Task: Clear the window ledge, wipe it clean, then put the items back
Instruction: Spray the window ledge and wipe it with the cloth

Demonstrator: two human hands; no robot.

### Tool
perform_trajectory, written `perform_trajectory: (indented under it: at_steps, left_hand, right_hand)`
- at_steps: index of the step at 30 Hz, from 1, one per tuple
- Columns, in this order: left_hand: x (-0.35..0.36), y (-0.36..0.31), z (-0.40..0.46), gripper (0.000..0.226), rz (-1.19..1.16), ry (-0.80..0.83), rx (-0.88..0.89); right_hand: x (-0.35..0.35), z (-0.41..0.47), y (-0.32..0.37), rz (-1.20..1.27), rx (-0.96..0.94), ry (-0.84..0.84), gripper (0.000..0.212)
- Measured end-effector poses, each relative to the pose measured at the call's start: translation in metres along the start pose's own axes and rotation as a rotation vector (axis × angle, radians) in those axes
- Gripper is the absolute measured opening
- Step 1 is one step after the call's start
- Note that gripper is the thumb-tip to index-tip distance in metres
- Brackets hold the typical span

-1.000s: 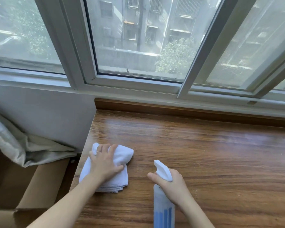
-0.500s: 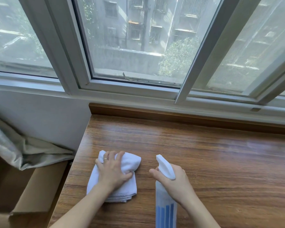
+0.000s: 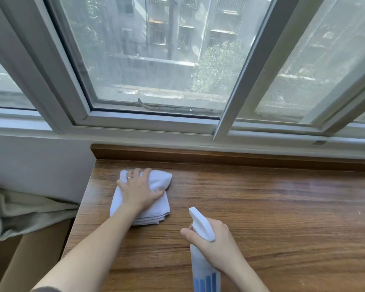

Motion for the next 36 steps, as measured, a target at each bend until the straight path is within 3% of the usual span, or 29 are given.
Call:
perform_trajectory:
  at_steps: [12,17,22,30,36]
  left_hand:
    - [-0.015,-0.007,0.043,0.079,0.037,0.058,0.015]
    - [-0.011,-0.009,0.022,0.082,0.031,0.084,0.064]
    - [0.008,-0.003,-0.027,0.102,0.065,0.142,0.108]
    - [0.033,0.01,-0.097,0.092,-0.022,0.051,0.115]
    - [0.036,0.014,-0.094,0.088,-0.052,-0.003,0.104]
  right_hand:
    - [-0.017,0.021,0.02,0.011,-0.031,-0.026,0.051]
    - [-0.026,0.025,0.028,0.018,-0.046,-0.071,0.041]
    - [-0.031,0.03,0.037,-0.037,-0.047,-0.109,0.036]
    - [-0.034,0.029,0.05,-0.051,-0.066,-0.119,0.038]
    - [-0.026,0.034,0.052,-0.068,-0.057,-0.096,0.038]
Point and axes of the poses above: each hand's wrist, its own z-axis towards the middle knuckle, its own x-axis out of the palm, y = z × x, the point moved 7 cm from there along z, towards the middle knuckle, and after that the axes turned 14 degrees about y, right-handed, at the moved point
